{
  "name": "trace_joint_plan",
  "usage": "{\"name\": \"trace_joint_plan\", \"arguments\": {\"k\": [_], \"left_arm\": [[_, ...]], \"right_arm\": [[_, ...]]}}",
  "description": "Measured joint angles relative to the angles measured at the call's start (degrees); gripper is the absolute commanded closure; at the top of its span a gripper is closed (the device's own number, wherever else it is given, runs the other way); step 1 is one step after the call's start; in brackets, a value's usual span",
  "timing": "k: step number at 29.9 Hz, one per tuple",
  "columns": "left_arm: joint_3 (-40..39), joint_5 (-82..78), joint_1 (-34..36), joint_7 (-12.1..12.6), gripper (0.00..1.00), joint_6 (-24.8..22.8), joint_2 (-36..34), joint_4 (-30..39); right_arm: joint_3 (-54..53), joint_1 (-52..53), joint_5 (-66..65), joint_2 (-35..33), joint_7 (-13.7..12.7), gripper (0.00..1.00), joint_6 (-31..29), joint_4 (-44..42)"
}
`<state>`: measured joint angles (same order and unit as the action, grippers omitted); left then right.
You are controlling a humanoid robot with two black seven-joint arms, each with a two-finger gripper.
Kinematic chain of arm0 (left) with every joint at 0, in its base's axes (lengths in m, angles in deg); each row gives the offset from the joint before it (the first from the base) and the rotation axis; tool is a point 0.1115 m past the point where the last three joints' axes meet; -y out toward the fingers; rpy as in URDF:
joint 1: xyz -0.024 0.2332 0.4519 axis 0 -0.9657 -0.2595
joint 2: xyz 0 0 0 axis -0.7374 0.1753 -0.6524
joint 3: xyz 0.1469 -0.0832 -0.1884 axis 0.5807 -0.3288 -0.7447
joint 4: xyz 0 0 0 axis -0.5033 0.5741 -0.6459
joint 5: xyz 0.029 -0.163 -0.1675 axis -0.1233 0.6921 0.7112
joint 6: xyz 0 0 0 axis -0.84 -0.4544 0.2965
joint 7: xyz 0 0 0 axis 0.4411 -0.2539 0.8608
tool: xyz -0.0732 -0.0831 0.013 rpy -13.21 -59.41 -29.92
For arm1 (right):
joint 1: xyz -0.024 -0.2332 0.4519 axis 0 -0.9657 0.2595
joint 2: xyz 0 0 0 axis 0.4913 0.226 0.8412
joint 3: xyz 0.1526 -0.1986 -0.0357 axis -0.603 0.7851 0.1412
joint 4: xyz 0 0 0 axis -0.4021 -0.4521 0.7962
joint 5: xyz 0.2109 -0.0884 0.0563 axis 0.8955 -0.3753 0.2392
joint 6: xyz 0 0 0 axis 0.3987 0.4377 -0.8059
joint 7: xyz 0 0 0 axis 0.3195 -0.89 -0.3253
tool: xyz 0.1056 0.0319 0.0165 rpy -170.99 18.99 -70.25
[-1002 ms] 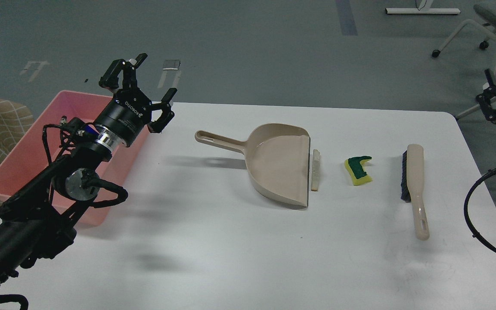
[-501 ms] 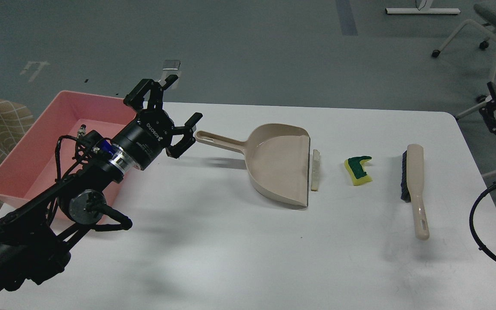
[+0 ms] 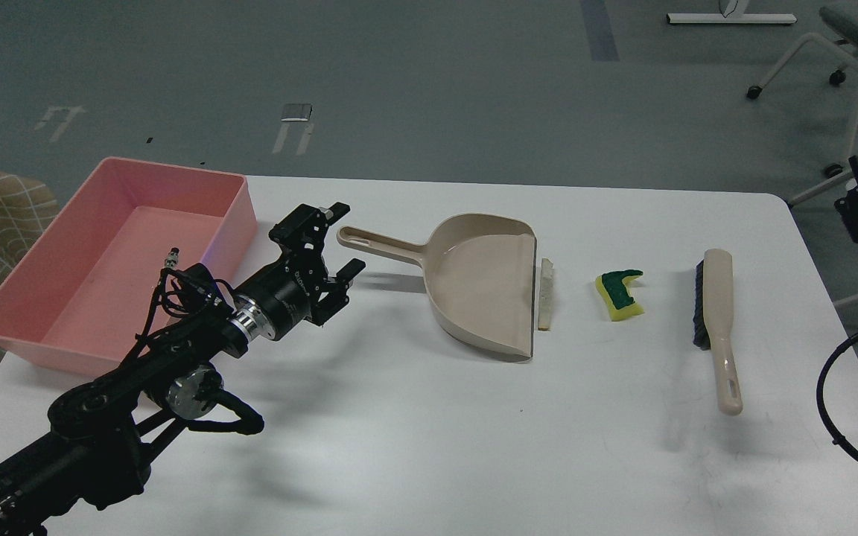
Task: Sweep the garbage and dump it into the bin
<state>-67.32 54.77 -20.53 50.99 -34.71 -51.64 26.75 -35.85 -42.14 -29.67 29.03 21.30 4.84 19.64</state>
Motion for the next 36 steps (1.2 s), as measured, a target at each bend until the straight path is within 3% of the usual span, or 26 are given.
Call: {"name": "trace_joint_plan", "arguments": {"k": [15,23,27,36], "left_arm": [[1.74,-1.97,6.09,-0.99,0.08,-1.40,5.36,-12.90],[4.41,-2.02,8.46,-0.87,0.09,-0.75,6.01,-15.76],[6.44,-1.91,10.38,-2.06,0.12,-0.49,7.42,-19.79],[7.34,-1.95,12.14,-3.27,0.54,-0.32,8.71,-21.65]], "right_arm": [[-0.97,-0.26,-0.08,0.00,0.27,0.00,0.00,0.15],[-1.32,-0.60,-0.08,0.01,0.27,0.00,0.00,0.23],[-1.34,-0.76,-0.08,0.15,0.27,0.00,0.00,0.23],[-1.35,-0.86,-0.08,0.16,0.27,0.00,0.00,0.09]]}}
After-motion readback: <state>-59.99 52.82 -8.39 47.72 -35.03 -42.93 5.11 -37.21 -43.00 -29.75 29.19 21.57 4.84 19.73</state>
